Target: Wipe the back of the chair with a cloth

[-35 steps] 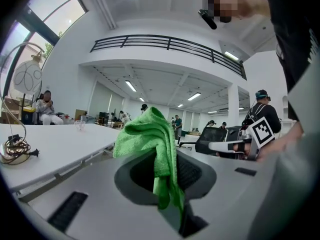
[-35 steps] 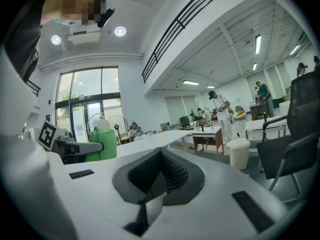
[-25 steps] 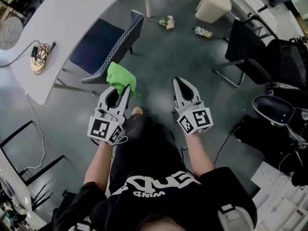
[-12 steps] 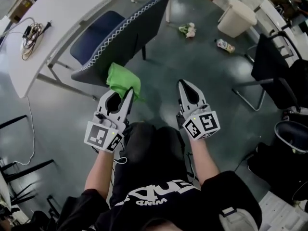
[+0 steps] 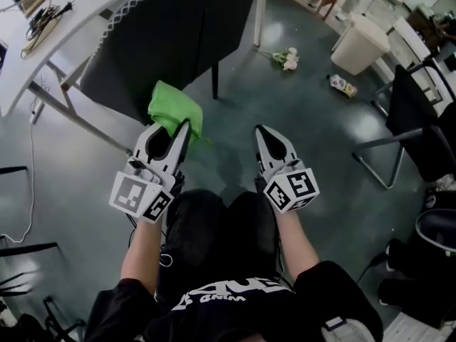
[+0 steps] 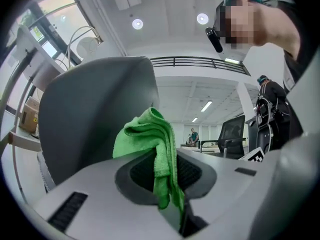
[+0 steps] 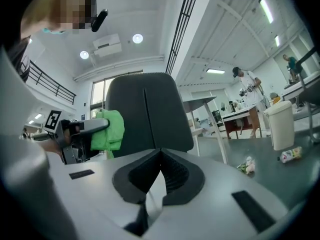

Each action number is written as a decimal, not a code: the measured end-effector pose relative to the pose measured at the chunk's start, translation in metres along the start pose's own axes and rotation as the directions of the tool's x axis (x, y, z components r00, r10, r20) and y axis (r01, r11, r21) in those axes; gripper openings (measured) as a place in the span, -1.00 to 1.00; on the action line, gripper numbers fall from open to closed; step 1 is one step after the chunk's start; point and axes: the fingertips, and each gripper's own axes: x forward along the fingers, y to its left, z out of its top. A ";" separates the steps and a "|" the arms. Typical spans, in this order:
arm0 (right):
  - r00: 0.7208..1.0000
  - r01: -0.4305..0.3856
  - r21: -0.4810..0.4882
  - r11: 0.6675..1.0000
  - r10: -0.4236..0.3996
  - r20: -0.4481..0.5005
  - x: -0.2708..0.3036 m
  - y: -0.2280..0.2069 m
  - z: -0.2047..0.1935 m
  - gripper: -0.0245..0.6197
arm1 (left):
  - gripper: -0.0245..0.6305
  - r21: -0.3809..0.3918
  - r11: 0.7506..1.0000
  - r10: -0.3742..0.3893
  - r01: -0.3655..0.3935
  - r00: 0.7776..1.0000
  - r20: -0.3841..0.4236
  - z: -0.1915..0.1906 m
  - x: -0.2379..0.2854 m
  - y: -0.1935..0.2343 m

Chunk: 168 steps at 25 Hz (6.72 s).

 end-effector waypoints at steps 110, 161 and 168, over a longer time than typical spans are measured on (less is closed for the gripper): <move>0.996 0.052 -0.049 0.997 -0.048 0.075 -0.015 -0.021 0.014 -0.93 | -0.72 0.249 0.954 0.188 -0.169 0.981 -0.055 0.001 -0.012 0.053; 0.996 0.074 -0.016 0.997 -0.073 0.058 -0.020 -0.035 -0.011 -0.93 | -0.72 0.145 0.987 0.072 -0.065 0.996 -0.046 -0.037 -0.027 0.026; 0.996 0.067 -0.017 0.998 -0.066 0.061 -0.022 -0.031 -0.011 -0.93 | -0.72 0.162 0.973 0.181 -0.165 0.979 -0.090 -0.043 -0.082 0.043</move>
